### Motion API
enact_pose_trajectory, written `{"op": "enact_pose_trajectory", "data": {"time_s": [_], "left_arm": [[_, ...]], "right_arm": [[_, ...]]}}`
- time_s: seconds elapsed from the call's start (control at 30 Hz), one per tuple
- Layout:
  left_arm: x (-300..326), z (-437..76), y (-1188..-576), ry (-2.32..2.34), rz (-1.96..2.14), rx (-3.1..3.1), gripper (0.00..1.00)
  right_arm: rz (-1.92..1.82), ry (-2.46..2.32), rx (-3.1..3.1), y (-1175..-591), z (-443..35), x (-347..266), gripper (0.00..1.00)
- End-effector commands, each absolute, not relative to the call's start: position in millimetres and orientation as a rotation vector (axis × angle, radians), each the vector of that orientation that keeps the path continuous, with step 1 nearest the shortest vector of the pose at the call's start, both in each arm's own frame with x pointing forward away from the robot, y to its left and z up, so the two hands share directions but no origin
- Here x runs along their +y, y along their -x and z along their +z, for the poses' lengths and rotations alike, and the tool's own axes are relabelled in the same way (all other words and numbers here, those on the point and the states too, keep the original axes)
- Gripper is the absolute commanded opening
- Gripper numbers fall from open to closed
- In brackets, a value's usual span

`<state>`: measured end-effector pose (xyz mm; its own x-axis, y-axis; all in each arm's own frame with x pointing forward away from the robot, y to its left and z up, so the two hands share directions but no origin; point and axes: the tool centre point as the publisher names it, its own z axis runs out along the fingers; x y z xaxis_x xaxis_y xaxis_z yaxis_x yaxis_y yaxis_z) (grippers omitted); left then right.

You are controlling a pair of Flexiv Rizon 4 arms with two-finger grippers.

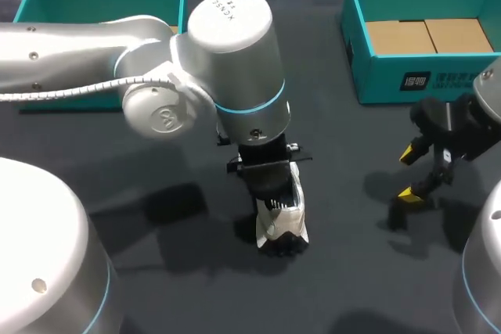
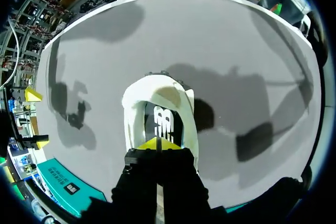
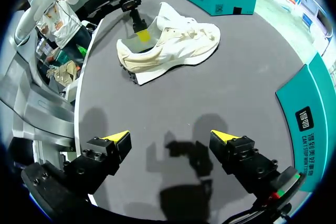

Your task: Take the shoe out of the shoebox, open the shoe tongue, remove and reinsert the insole, then place the shoe into the shoebox

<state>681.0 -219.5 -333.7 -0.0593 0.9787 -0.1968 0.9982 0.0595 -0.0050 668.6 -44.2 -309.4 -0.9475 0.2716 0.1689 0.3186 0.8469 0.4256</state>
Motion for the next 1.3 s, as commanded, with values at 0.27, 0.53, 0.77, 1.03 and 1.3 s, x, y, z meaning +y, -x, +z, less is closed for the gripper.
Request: {"op": "enact_pose_trajectory", "data": {"time_s": [0.27, 0.53, 0.77, 1.03, 1.3], "left_arm": [[-221, -336, -692, -1.987, -0.040, 2.166, 0.02], [-232, -347, -690, -2.029, -0.005, 2.172, 0.25], [-236, -355, -695, -2.025, 0.036, 2.198, 0.26], [-228, -354, -697, -2.022, 0.054, 2.211, 0.42], [-217, -349, -700, -2.011, 0.048, 2.229, 0.78]], "right_arm": [[-0.698, 0.470, -2.923, -667, -309, -44, 1.00], [-0.698, 0.470, -2.923, -667, -309, -44, 1.00], [-0.698, 0.470, -2.923, -667, -309, -44, 1.00], [-0.698, 0.470, -2.923, -667, -309, -44, 1.00], [-0.698, 0.470, -2.923, -667, -309, -44, 1.00]]}}
